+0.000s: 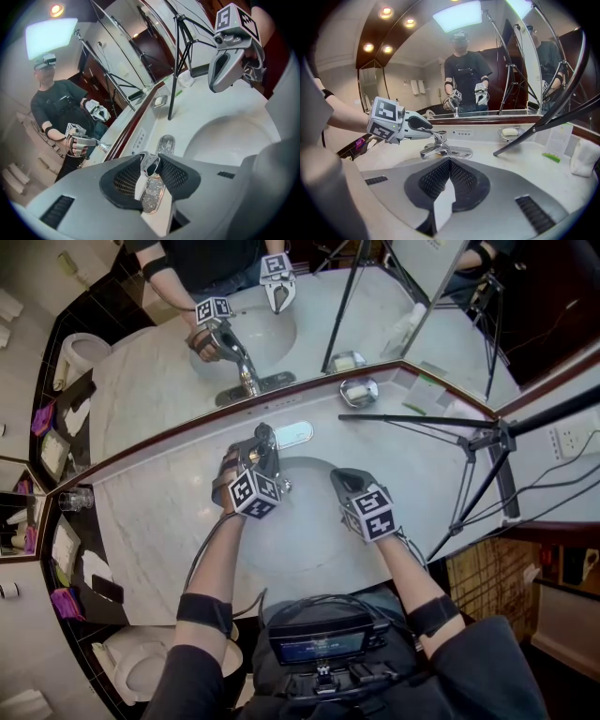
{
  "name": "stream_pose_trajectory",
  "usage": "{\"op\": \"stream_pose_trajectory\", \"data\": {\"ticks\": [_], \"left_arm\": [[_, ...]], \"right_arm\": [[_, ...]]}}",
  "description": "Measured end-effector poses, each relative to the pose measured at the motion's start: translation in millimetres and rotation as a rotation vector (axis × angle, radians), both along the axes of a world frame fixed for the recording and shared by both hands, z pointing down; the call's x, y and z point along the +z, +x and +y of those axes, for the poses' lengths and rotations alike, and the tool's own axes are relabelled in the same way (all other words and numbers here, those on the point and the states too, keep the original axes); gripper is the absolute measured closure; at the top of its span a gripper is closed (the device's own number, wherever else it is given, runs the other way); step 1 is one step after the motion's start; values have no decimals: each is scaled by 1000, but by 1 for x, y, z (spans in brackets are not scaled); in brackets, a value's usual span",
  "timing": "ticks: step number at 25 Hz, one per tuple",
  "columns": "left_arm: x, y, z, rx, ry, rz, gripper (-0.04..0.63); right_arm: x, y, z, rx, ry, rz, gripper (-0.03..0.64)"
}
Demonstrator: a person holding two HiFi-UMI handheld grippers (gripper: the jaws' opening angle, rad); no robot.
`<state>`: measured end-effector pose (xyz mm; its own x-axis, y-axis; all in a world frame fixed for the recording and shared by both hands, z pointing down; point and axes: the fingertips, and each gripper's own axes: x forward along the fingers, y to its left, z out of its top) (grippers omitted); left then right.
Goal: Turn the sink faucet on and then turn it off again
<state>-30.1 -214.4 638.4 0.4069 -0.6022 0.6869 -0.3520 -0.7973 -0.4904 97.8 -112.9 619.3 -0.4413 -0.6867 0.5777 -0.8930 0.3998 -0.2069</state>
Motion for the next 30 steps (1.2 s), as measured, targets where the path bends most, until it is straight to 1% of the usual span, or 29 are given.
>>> {"op": "stream_pose_trajectory", "data": {"ticks": [10, 12, 14, 15, 18, 22, 24, 26, 28, 30], "left_arm": [[-15, -10, 35, 20, 13, 4, 480], [-22, -15, 42, 7, 24, 16, 516], [-30, -19, 48, -25, 31, 49, 575], [-35, -22, 51, -49, 27, 78, 591], [-51, -31, 62, -141, -12, 199, 591], [-73, -47, 74, -292, -99, 420, 592], [-81, -58, 81, -366, -150, 515, 592], [-81, -71, 87, -433, -184, 582, 592], [-77, -86, 91, -484, -189, 631, 592], [-75, -96, 96, -515, -191, 671, 592]], "right_arm": [[-7, -8, 5, -15, 15, -3, 597], [-10, -11, 5, -19, 22, -4, 597], [-14, -12, 5, -25, 31, -3, 597], [-15, -13, 5, -28, 35, -4, 597], [-21, -18, 4, -36, 49, -5, 597], [-27, -24, 3, -49, 64, -5, 597], [-29, -27, 4, -55, 69, -5, 597], [-30, -27, 5, -59, 73, -5, 597], [-31, -28, 7, -60, 74, -2, 597], [-31, -28, 9, -61, 73, 2, 597]]}}
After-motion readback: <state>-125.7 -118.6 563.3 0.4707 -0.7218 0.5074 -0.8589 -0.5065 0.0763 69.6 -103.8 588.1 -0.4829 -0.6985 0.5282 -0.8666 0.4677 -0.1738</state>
